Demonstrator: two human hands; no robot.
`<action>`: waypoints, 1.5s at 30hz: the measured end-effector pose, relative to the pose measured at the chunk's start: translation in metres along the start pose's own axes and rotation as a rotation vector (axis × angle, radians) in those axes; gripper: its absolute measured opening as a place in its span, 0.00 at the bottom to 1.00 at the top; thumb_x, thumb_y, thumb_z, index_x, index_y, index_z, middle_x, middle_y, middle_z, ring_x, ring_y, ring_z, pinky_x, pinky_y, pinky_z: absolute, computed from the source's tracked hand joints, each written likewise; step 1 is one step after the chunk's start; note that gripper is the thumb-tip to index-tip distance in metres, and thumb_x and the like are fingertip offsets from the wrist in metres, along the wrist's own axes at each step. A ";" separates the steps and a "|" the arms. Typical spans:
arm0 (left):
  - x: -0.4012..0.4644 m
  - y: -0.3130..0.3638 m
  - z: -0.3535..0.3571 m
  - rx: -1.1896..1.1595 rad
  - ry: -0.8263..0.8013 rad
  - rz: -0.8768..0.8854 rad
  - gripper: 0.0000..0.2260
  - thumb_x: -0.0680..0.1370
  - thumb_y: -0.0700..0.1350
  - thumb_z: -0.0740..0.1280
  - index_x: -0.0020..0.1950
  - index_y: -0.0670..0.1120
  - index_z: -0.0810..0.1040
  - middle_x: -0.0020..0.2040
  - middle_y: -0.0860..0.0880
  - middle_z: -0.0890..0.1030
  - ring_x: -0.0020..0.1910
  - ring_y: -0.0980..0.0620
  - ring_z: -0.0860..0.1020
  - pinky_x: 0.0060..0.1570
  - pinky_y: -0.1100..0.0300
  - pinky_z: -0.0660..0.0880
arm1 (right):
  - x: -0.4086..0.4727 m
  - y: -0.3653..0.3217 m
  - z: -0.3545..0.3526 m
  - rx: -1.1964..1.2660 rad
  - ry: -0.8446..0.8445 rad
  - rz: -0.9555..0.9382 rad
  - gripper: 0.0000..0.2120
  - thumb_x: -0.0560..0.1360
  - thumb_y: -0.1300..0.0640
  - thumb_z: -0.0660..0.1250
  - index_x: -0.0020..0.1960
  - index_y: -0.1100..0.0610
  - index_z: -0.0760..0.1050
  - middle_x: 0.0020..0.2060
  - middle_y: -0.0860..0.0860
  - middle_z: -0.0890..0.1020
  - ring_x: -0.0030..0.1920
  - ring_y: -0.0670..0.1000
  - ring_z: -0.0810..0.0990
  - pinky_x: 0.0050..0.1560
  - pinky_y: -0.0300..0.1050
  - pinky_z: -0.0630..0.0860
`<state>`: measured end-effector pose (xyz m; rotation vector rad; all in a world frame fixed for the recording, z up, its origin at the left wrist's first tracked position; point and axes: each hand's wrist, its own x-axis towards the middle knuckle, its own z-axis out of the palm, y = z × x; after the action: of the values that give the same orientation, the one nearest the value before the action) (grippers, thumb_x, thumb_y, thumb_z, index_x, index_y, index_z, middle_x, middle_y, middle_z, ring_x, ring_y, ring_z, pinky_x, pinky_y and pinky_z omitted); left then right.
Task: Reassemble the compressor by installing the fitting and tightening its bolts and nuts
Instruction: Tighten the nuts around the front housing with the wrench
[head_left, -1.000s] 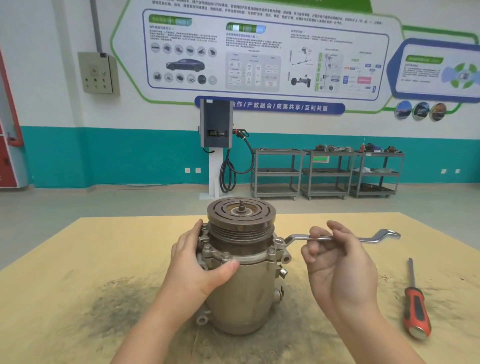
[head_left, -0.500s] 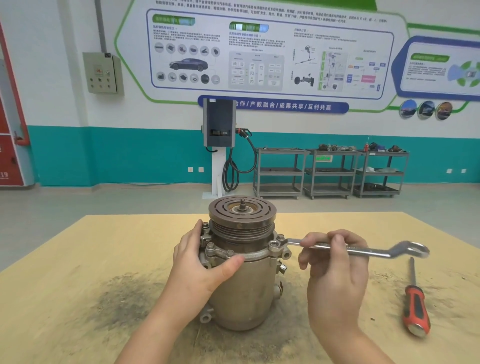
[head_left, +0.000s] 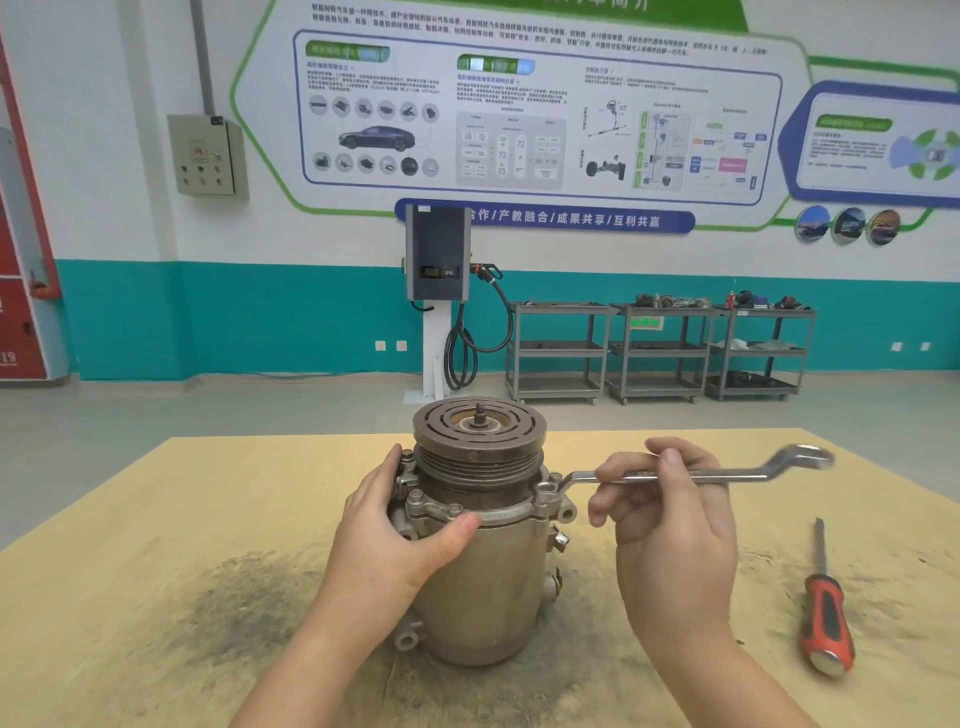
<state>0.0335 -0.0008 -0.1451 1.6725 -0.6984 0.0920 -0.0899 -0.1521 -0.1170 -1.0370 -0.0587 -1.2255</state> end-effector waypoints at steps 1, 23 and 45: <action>0.001 -0.001 -0.001 -0.012 -0.005 -0.005 0.55 0.53 0.69 0.72 0.78 0.54 0.60 0.70 0.59 0.70 0.69 0.57 0.70 0.70 0.52 0.69 | 0.004 0.000 -0.002 0.040 0.026 0.097 0.10 0.83 0.63 0.51 0.48 0.57 0.69 0.30 0.56 0.79 0.25 0.53 0.74 0.27 0.41 0.73; -0.007 0.004 0.011 0.025 0.194 0.180 0.25 0.63 0.68 0.68 0.59 0.73 0.68 0.56 0.73 0.74 0.62 0.67 0.71 0.55 0.71 0.66 | 0.036 0.000 -0.018 0.171 0.000 0.337 0.08 0.83 0.63 0.52 0.48 0.60 0.68 0.32 0.58 0.80 0.28 0.53 0.75 0.28 0.43 0.74; -0.026 0.016 0.034 0.212 0.264 0.059 0.63 0.54 0.72 0.72 0.79 0.54 0.43 0.76 0.51 0.58 0.74 0.57 0.53 0.74 0.49 0.56 | -0.026 0.019 -0.003 -0.566 -0.494 -0.731 0.12 0.81 0.47 0.62 0.47 0.55 0.77 0.44 0.49 0.81 0.42 0.47 0.81 0.38 0.44 0.79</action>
<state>-0.0065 -0.0228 -0.1504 1.7992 -0.5520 0.4345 -0.0870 -0.1355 -0.1445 -1.9063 -0.5381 -1.6511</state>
